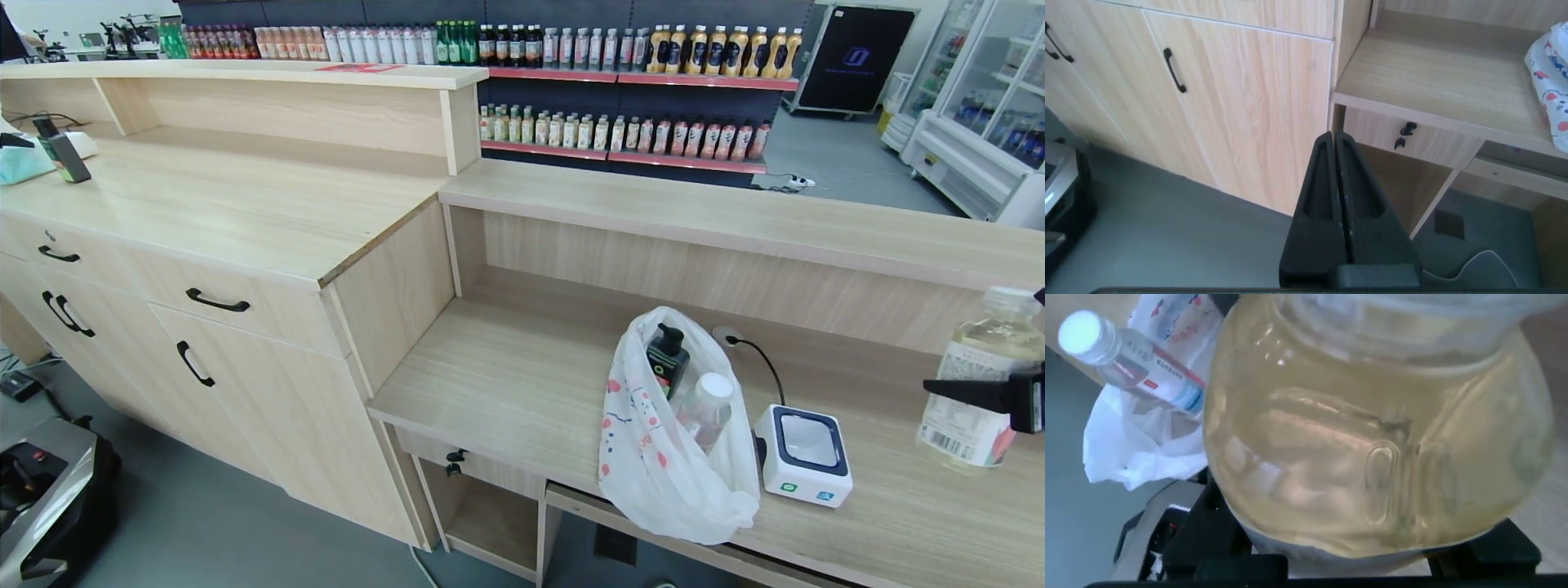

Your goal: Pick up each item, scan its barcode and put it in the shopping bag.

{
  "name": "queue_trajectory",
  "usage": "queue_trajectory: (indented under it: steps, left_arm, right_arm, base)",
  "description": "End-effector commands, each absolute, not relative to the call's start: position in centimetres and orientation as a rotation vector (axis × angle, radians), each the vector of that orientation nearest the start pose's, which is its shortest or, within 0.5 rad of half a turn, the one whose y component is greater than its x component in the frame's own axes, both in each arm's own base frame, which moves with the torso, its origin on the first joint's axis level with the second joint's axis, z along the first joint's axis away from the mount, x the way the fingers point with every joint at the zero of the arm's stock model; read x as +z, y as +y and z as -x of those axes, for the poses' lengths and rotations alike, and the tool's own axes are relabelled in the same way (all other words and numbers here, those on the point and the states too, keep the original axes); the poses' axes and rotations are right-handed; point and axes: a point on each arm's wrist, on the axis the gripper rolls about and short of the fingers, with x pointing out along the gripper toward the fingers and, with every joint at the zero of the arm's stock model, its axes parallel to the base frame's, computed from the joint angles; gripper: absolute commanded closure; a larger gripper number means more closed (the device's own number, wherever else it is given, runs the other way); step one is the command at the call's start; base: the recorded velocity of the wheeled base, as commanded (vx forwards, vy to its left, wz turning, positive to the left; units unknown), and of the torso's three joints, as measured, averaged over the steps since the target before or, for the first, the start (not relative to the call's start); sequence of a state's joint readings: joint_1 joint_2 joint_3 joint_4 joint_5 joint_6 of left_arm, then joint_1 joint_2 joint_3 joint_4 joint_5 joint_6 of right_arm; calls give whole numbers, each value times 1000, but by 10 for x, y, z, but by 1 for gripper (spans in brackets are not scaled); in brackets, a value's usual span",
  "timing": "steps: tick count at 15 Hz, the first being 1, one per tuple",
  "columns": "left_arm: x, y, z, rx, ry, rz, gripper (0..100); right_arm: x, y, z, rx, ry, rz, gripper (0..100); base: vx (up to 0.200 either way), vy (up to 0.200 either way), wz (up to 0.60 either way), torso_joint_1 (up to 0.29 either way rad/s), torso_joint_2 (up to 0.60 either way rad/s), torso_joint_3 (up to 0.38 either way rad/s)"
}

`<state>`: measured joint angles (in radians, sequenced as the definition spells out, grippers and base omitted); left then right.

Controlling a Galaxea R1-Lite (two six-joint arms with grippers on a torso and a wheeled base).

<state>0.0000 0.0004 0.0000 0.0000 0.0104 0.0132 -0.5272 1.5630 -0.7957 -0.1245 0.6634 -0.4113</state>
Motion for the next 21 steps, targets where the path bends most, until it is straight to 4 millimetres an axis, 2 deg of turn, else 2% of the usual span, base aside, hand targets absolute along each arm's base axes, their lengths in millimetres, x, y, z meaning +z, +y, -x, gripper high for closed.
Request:
queue_trajectory:
  steps: [1, 4, 7, 11, 13, 15, 18, 21]
  left_arm:
    - [75, 0, 23, 11, 0, -14, 100]
    - [75, 0, 23, 11, 0, -14, 100]
    - [75, 0, 23, 11, 0, -14, 100]
    - [75, 0, 23, 11, 0, -14, 100]
    - [75, 0, 23, 11, 0, -12, 100]
    - [75, 0, 23, 11, 0, -12, 100]
    - [75, 0, 23, 11, 0, -12, 100]
    - [75, 0, 23, 11, 0, -14, 100]
  right_arm:
    - [178, -106, -234, 212, 473, 39, 100]
    - [176, -96, -251, 222, 326, 119, 100]
    - [175, -93, -255, 233, 249, 196, 100]
    - [154, -95, -253, 272, 285, 423, 100]
    - [145, -99, -257, 288, 281, 503, 100]
    - [140, -101, -263, 302, 274, 503, 100]
    - [138, -101, -264, 327, 260, 495, 100]
    - [134, -101, -262, 467, 230, 375, 100]
  base:
    - [0, 0, 0, 0, 0, 0]
    - [0, 0, 0, 0, 0, 0]
    - [0, 0, 0, 0, 0, 0]
    - [0, 0, 0, 0, 0, 0]
    - [0, 0, 0, 0, 0, 0]
    - [0, 0, 0, 0, 0, 0]
    - [0, 0, 600, -1, 4, 1]
    - [0, 0, 400, 0, 3, 3]
